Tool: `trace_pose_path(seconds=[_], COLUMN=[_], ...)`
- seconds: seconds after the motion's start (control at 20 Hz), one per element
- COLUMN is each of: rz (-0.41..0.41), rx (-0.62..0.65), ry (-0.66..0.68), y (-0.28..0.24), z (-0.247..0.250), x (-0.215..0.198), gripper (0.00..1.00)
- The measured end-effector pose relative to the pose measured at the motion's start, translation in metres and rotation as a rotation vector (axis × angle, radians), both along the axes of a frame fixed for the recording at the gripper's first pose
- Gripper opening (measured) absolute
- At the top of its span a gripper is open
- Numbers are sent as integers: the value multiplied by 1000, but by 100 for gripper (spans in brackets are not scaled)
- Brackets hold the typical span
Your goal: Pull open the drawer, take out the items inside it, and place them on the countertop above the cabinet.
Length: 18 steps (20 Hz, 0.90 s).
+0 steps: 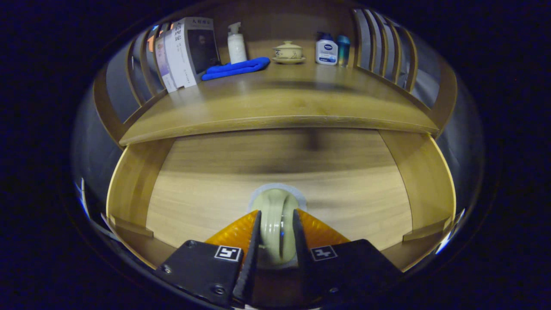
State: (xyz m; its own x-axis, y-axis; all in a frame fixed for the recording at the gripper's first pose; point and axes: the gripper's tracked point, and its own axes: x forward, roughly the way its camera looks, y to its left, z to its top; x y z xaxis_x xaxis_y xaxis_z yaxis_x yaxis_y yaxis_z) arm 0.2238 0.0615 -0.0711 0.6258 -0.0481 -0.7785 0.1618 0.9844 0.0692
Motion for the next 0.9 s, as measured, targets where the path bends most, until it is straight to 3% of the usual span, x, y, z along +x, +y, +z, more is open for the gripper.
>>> trace_pose_path(seconds=[0.1,0.15,0.9], rz=[31,51,71], rx=[-18,-6,13], ry=[-22,-34,-174], y=[1,3,-7], z=[1,0,77], x=[1,1,-3], gripper=[24,21,20])
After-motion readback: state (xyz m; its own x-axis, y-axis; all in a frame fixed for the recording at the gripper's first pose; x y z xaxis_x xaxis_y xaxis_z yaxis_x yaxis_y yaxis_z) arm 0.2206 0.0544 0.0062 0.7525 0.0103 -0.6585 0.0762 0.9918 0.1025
